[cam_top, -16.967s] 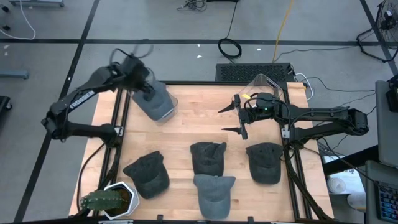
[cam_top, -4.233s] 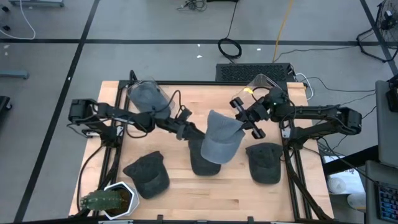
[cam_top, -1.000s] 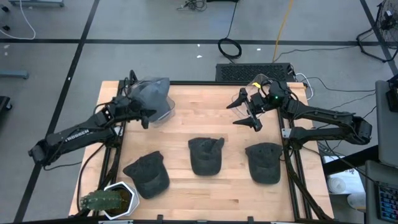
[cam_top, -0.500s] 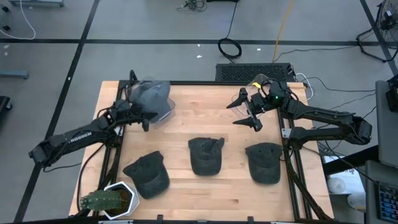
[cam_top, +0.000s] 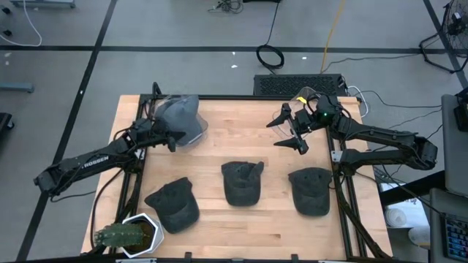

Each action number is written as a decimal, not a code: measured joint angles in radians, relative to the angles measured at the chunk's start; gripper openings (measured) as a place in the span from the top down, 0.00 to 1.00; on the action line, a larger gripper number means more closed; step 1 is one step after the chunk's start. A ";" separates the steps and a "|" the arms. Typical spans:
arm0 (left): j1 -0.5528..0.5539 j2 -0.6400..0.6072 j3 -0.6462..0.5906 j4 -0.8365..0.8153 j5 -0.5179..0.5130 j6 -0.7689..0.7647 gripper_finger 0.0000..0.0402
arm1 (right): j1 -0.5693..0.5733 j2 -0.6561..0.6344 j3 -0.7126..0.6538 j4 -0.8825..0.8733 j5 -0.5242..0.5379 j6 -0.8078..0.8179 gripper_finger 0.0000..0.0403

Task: Pick & Place hat
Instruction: Put the blue cap into the left transparent bin

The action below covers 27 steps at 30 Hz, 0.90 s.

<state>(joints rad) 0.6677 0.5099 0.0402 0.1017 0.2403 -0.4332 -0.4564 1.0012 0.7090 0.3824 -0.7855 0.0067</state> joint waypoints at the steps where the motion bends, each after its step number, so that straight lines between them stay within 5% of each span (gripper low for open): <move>1: 0.000 0.000 0.000 0.006 0.006 -0.001 0.73 | 0.000 0.000 0.000 0.000 0.000 0.000 0.19; 12: 0.000 0.001 0.092 -0.068 0.069 0.009 0.35 | 0.000 0.000 0.000 -0.001 0.000 0.000 0.19; 18: 0.000 0.001 0.227 -0.302 0.046 0.072 0.27 | 0.000 0.000 0.000 -0.003 0.000 0.000 0.19; 27: 0.000 0.000 0.432 -0.665 -0.154 0.136 0.26 | 0.000 0.000 0.000 -0.006 0.000 0.000 0.19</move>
<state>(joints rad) 0.6682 0.5102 0.4726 -0.5632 0.0859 -0.2971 -0.4564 1.0012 0.7090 0.3759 -0.7856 0.0071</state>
